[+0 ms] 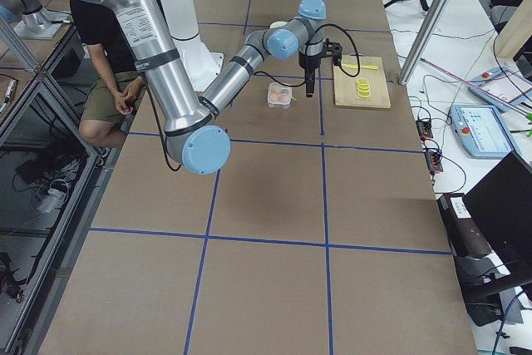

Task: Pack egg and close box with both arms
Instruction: 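Swing the clear lid over the eggs with the right gripper and withdraw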

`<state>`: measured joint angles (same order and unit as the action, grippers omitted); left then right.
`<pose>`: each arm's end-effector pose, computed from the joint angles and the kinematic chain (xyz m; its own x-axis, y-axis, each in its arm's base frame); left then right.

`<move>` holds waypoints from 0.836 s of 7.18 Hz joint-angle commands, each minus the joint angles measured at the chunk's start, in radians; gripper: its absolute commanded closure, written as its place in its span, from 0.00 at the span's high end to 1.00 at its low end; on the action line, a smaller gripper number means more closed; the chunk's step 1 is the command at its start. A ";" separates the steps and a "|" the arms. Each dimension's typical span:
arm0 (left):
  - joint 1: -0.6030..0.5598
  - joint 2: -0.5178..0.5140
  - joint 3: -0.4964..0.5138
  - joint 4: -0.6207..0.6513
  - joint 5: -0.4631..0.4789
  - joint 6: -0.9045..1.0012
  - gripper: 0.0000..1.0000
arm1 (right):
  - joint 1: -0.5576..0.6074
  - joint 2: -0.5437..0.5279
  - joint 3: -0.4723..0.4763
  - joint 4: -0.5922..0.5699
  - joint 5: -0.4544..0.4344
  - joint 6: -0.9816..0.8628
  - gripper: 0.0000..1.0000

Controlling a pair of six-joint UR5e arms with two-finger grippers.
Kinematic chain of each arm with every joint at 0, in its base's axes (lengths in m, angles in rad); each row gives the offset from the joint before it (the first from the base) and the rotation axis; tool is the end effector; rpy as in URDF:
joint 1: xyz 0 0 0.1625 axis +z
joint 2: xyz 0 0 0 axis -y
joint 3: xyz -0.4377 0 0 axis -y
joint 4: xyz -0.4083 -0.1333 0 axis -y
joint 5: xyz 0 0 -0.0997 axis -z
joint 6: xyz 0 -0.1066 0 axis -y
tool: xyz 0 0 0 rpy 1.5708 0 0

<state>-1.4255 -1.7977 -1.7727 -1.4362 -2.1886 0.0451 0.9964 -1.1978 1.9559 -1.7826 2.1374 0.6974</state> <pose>0.0147 -0.5946 0.4735 0.7752 0.3266 -0.5407 -0.1737 0.9332 0.3147 -0.2556 -0.5349 0.3144 0.7250 -0.0701 0.6852 -0.0017 0.9946 0.1037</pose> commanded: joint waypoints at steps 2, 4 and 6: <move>-0.049 0.131 0.113 -0.065 -0.115 0.150 1.00 | 0.316 -0.214 -0.046 -0.011 0.163 -0.481 1.00; -0.062 0.155 0.130 -0.102 -0.123 0.139 1.00 | 0.468 -0.243 -0.208 -0.005 0.202 -0.736 1.00; -0.098 0.156 0.144 -0.096 -0.122 0.142 1.00 | 0.550 -0.243 -0.334 0.002 0.205 -0.895 1.00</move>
<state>-1.5046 -1.6437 -1.6378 -1.5330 -2.3103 0.1857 1.4932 -1.4376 1.6971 -1.7841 2.3384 -0.1010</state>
